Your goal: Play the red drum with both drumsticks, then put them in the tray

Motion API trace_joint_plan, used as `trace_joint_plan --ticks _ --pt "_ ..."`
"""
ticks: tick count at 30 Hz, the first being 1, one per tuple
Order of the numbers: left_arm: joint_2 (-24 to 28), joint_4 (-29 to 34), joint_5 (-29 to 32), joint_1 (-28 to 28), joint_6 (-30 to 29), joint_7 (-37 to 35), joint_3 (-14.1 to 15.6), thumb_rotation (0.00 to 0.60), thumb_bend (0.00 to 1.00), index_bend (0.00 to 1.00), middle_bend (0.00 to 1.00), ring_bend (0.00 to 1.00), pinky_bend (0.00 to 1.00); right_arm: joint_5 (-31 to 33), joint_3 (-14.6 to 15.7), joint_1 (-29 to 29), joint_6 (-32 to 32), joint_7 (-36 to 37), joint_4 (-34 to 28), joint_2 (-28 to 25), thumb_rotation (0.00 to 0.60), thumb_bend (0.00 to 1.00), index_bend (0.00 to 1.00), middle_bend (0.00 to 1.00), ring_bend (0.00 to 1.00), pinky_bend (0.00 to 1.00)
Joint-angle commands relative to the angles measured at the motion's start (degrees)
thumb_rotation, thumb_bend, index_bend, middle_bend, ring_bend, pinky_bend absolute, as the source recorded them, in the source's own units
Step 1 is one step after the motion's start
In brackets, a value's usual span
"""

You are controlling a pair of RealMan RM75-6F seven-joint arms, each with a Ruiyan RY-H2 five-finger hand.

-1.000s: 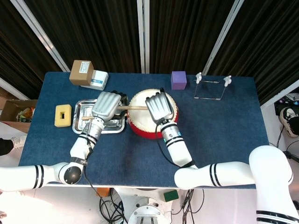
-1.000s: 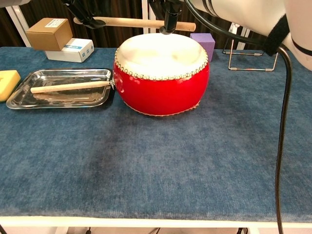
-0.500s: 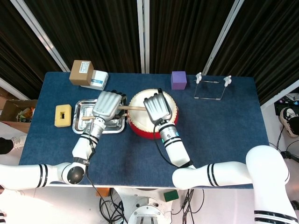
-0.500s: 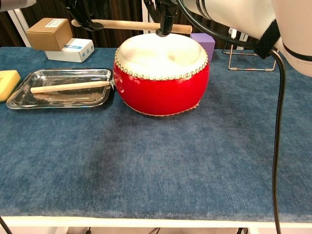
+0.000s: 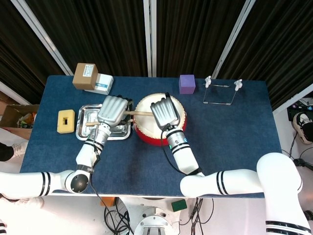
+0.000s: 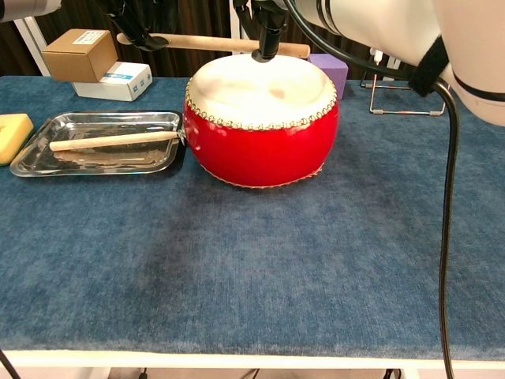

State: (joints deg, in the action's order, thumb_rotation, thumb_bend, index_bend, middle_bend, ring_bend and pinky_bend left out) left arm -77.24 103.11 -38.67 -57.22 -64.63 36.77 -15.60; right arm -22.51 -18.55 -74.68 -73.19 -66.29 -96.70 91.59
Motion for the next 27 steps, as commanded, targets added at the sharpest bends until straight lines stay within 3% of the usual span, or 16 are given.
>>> trace_joint_plan --ticks 1,13,27 --pt "-0.1 -0.2 -0.3 0.0 0.1 -0.5 0.0 0.6 0.39 0.53 0.53 0.44 0.51 -0.2 0.0 0.0 0.1 0.3 0.1 0.1 0.6 0.88 0.8 0.73 0.47 0.28" --pt "0.0 -0.5 -1.6 0.1 0.6 -1.5 0.3 0.6 0.36 0.47 0.45 0.43 0.51 -0.5 -0.2 -0.3 0.6 0.8 1.1 0.5 0.6 0.88 0.79 0.73 0.47 0.27" --pt "-0.8 -1.2 -2.0 -0.2 0.3 -1.3 0.7 0.6 0.36 0.49 0.49 0.43 0.51 -0.6 -0.7 -0.5 0.5 1.3 1.2 0.8 0.6 0.88 0.79 0.73 0.47 0.26"
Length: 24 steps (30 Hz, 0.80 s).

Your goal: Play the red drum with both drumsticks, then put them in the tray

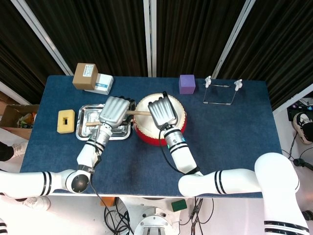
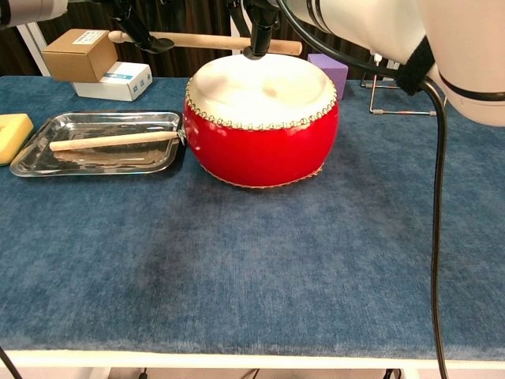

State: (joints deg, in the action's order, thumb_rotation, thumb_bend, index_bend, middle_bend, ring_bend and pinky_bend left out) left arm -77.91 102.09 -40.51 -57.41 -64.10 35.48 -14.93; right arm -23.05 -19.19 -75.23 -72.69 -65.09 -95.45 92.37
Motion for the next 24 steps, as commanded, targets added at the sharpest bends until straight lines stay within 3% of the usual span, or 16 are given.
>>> trace_joint_plan --ticks 1,13,16,24 --pt "-0.2 -0.3 -0.3 0.0 -0.2 0.1 0.1 0.6 0.36 0.5 0.51 0.43 0.51 -0.1 -0.1 0.0 0.0 0.2 0.0 0.0 0.6 0.88 0.79 0.73 0.47 0.26" --pt "-0.8 -1.3 -2.7 1.0 -0.5 -2.5 -0.1 0.6 0.38 0.59 0.61 0.49 0.53 -0.6 0.1 0.3 0.0 0.9 -0.3 -0.1 0.6 0.85 0.78 0.71 0.47 0.25" --pt "-0.8 -1.4 -3.3 1.3 0.0 -3.6 -0.1 0.6 0.4 0.61 0.62 0.5 0.53 -0.5 0.0 0.3 -0.1 0.9 -0.4 -0.1 0.6 0.76 0.74 0.69 0.47 0.24" --pt "-0.7 -2.2 -4.3 2.4 2.5 -8.3 -0.3 0.6 0.46 0.63 0.63 0.51 0.52 -0.9 -0.4 0.7 -0.3 2.0 -0.8 -0.3 0.6 0.34 0.59 0.62 0.46 0.22"
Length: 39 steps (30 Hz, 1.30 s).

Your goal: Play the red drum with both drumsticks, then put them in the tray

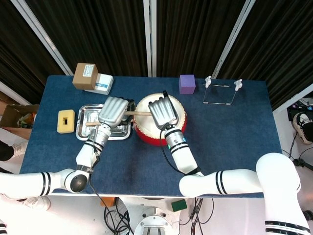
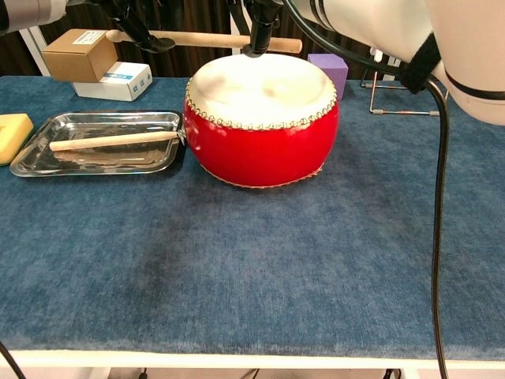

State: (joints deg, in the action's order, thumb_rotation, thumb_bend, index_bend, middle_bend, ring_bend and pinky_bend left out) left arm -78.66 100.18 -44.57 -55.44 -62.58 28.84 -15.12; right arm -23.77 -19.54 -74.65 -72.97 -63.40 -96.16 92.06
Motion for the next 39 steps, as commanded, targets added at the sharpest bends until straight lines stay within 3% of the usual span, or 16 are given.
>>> trace_joint_plan --ticks 1,5,9,19,28,34,39 --pt "0.0 -0.5 -0.4 0.8 1.5 -3.0 -0.4 0.6 0.47 0.63 0.63 0.51 0.52 -0.2 -0.1 0.2 0.0 0.5 -0.1 -0.1 0.6 0.3 0.57 0.61 0.45 0.22" --pt "0.0 -1.7 -2.1 2.3 3.4 -9.9 -1.4 0.6 0.51 0.66 0.66 0.54 0.52 -0.6 -0.4 0.4 -0.1 1.2 -0.2 -0.2 0.6 0.11 0.49 0.54 0.4 0.21" --pt "-0.2 -3.8 -5.5 4.3 4.6 -17.6 -2.4 0.6 0.57 0.7 0.69 0.57 0.53 -1.1 -0.6 0.7 -0.2 1.8 -0.3 -0.5 0.6 0.04 0.45 0.51 0.37 0.2" --pt "0.4 -6.7 -11.9 8.7 6.2 -32.9 -3.7 0.6 0.58 0.72 0.71 0.58 0.54 -2.4 -0.9 2.0 -0.5 3.4 -1.8 -2.7 0.6 0.0 0.37 0.47 0.34 0.19" --pt "2.5 -4.6 -18.3 14.8 5.5 -53.9 -6.4 0.6 0.59 0.73 0.72 0.58 0.55 -7.2 0.6 7.0 -0.8 7.5 -8.0 -11.3 0.6 0.0 0.37 0.47 0.33 0.19" --pt "5.5 -3.0 -22.8 19.3 5.7 -72.1 -8.3 0.6 0.59 0.73 0.72 0.58 0.55 -12.6 4.0 13.4 -0.4 13.6 -12.2 -18.4 0.6 0.0 0.36 0.47 0.33 0.19" --pt "6.7 -4.8 -26.0 22.0 4.1 -78.0 -7.5 0.6 0.59 0.73 0.72 0.58 0.54 -19.3 8.5 19.4 0.0 19.3 -14.3 -23.6 0.6 0.0 0.36 0.47 0.33 0.19"
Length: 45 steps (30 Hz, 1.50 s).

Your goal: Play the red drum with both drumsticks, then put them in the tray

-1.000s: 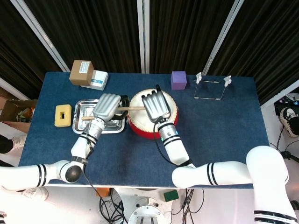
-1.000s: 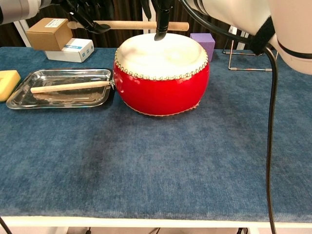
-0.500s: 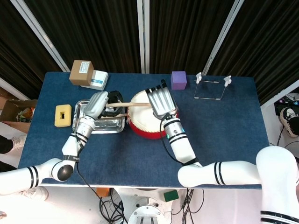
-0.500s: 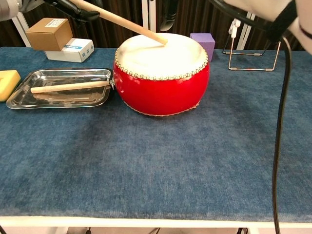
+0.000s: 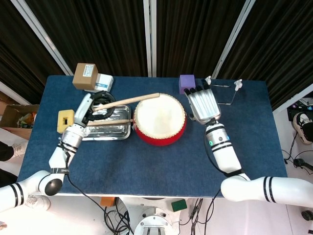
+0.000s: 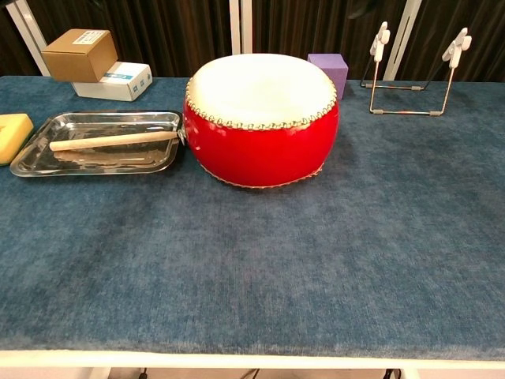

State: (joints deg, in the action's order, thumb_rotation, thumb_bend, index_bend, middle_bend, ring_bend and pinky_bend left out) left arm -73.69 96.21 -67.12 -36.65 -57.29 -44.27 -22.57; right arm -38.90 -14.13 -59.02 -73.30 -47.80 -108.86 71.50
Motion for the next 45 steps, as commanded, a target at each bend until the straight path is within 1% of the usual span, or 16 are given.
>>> trace_joint_plan --ticks 1,3,6,12,15,19,22,27,33,35,38,41,42,44,45 --pt "1.8 -1.3 -3.7 3.6 -1.4 -5.4 0.3 0.6 0.59 0.73 0.72 0.58 0.54 -5.6 4.0 4.9 0.3 4.8 -1.8 -3.9 0.6 0.0 0.36 0.47 0.33 0.19" --pt "1.5 -3.0 -3.6 4.5 -1.6 -5.9 1.2 0.6 0.59 0.73 0.72 0.58 0.54 -9.0 5.9 7.7 0.4 7.7 -2.0 -6.1 0.6 0.0 0.36 0.47 0.33 0.19" --pt "0.7 -6.1 -3.1 5.1 -1.5 -4.8 2.5 0.6 0.59 0.73 0.72 0.58 0.53 -13.4 7.9 11.3 0.0 12.1 -1.7 -8.8 0.6 0.0 0.36 0.47 0.33 0.19" --pt "-2.0 -13.6 -1.0 5.9 -0.4 -1.3 4.9 0.6 0.59 0.73 0.72 0.58 0.52 -20.1 10.2 17.8 -1.9 19.7 -0.7 -13.0 0.6 0.0 0.36 0.47 0.33 0.18" --pt "-3.2 -17.0 -0.6 5.9 0.7 0.4 6.1 0.6 0.59 0.74 0.73 0.58 0.5 -22.5 10.3 20.1 -3.0 22.2 -0.5 -14.5 0.6 0.0 0.36 0.47 0.33 0.18" --pt "-5.7 -21.2 -0.8 5.7 1.3 4.1 7.6 0.6 0.59 0.74 0.73 0.58 0.49 -24.7 9.8 22.4 -4.1 24.8 -0.8 -15.8 0.6 0.0 0.36 0.47 0.33 0.17" --pt "-6.9 -22.6 -0.7 5.8 2.0 3.9 7.9 0.6 0.59 0.74 0.72 0.57 0.49 -25.9 9.7 23.7 -4.3 25.5 -0.9 -16.3 0.6 0.0 0.36 0.47 0.33 0.17" --pt "-8.9 -26.4 -1.5 5.5 2.8 6.3 9.1 0.6 0.6 0.74 0.72 0.57 0.48 -26.7 9.5 25.4 -4.0 26.2 -0.5 -16.3 0.6 0.0 0.35 0.47 0.33 0.17" --pt "-11.5 -30.8 -2.4 4.6 3.2 12.0 10.3 0.6 0.6 0.74 0.72 0.56 0.44 -27.1 9.5 27.0 -2.8 26.5 0.2 -15.8 0.6 0.0 0.35 0.47 0.33 0.17" --pt "-12.3 -32.0 -2.9 4.3 3.0 14.6 10.8 0.6 0.6 0.74 0.71 0.54 0.43 -27.4 9.3 27.4 -2.6 26.6 0.4 -15.6 0.6 0.0 0.34 0.47 0.33 0.16" --pt "-13.4 -33.0 -3.3 4.1 2.6 17.5 11.2 0.6 0.59 0.73 0.68 0.49 0.39 -27.6 9.0 28.0 -2.3 26.8 0.6 -15.5 0.6 0.0 0.34 0.47 0.33 0.16" --pt "-14.6 -33.9 -3.4 3.9 1.7 19.9 11.2 0.6 0.58 0.71 0.62 0.42 0.36 -27.7 8.9 28.6 -1.8 26.8 0.9 -15.3 0.6 0.0 0.34 0.47 0.33 0.16" --pt "-14.9 -34.1 -3.4 3.8 1.8 20.7 11.2 0.6 0.57 0.69 0.59 0.39 0.35 -27.7 8.8 28.7 -1.7 26.9 0.9 -15.2 0.6 0.0 0.34 0.47 0.33 0.16" --pt "-15.1 -34.2 -3.0 3.6 2.5 23.0 11.5 0.6 0.51 0.59 0.49 0.31 0.31 -27.9 8.7 29.1 -1.6 27.1 1.1 -15.0 0.6 0.0 0.34 0.47 0.33 0.16" --pt "-15.3 -34.3 -2.8 3.5 2.6 24.3 11.6 0.6 0.46 0.52 0.42 0.26 0.29 -28.0 8.6 29.3 -1.5 27.2 1.2 -15.0 0.6 0.0 0.34 0.47 0.33 0.16"
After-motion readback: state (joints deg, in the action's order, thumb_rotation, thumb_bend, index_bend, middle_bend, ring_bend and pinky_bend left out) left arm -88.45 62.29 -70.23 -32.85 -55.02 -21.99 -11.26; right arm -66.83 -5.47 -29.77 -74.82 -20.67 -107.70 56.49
